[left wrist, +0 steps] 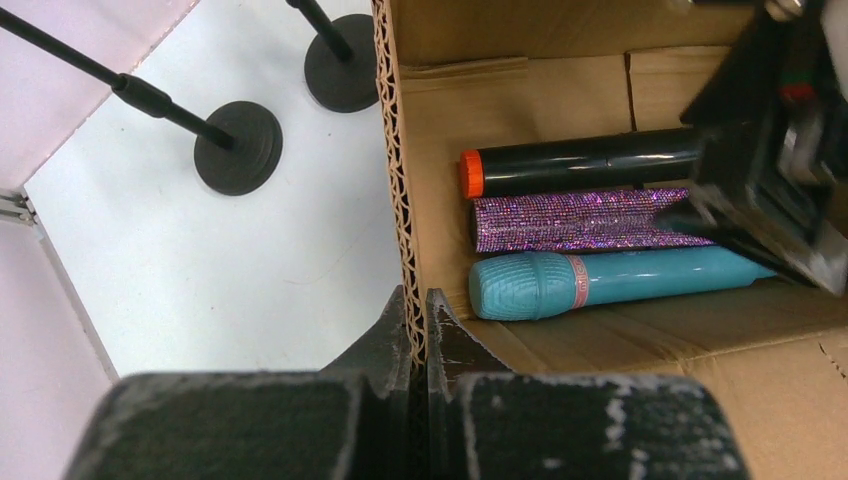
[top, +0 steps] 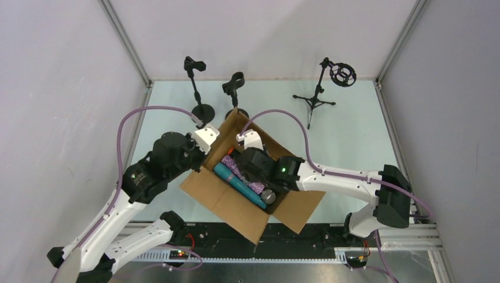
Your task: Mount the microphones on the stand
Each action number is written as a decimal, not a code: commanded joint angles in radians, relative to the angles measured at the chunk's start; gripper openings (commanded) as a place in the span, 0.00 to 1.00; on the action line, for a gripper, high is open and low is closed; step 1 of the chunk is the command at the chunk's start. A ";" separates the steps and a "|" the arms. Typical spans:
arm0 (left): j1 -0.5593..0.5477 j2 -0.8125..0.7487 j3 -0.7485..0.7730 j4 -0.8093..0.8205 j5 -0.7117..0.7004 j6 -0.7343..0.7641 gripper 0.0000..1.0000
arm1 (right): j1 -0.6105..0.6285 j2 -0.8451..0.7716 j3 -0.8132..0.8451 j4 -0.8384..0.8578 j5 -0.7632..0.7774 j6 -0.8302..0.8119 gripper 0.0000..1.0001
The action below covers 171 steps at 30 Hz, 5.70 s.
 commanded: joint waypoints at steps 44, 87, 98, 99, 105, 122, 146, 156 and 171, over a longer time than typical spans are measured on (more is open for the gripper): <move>-0.041 -0.006 -0.047 0.062 -0.046 0.025 0.00 | -0.082 -0.093 -0.146 0.183 -0.095 -0.193 0.00; -0.040 -0.144 -0.141 0.057 -0.129 0.162 0.00 | -0.836 -0.005 -0.306 -0.200 -0.109 -0.046 0.00; -0.040 -0.131 -0.105 0.042 -0.090 0.131 0.00 | -0.798 0.116 -0.320 -0.183 -0.164 -0.006 0.29; -0.039 -0.129 -0.106 0.042 -0.088 0.130 0.00 | -0.798 0.115 -0.322 -0.182 -0.166 0.003 0.32; -0.040 -0.124 -0.102 0.043 -0.072 0.126 0.00 | -0.799 0.068 -0.330 -0.186 -0.150 0.020 0.62; -0.040 -0.096 -0.073 0.042 -0.055 0.114 0.00 | -0.599 -0.426 -0.062 -0.327 0.024 0.092 0.82; -0.042 -0.106 -0.078 0.041 -0.042 0.136 0.00 | 0.024 0.062 0.137 0.009 -0.085 -0.081 0.69; -0.043 -0.109 -0.062 0.035 -0.032 0.133 0.00 | 0.005 0.158 0.017 0.141 -0.143 -0.067 0.67; -0.045 -0.105 -0.051 0.024 -0.013 0.119 0.00 | -0.034 0.176 -0.075 0.195 -0.121 -0.025 0.62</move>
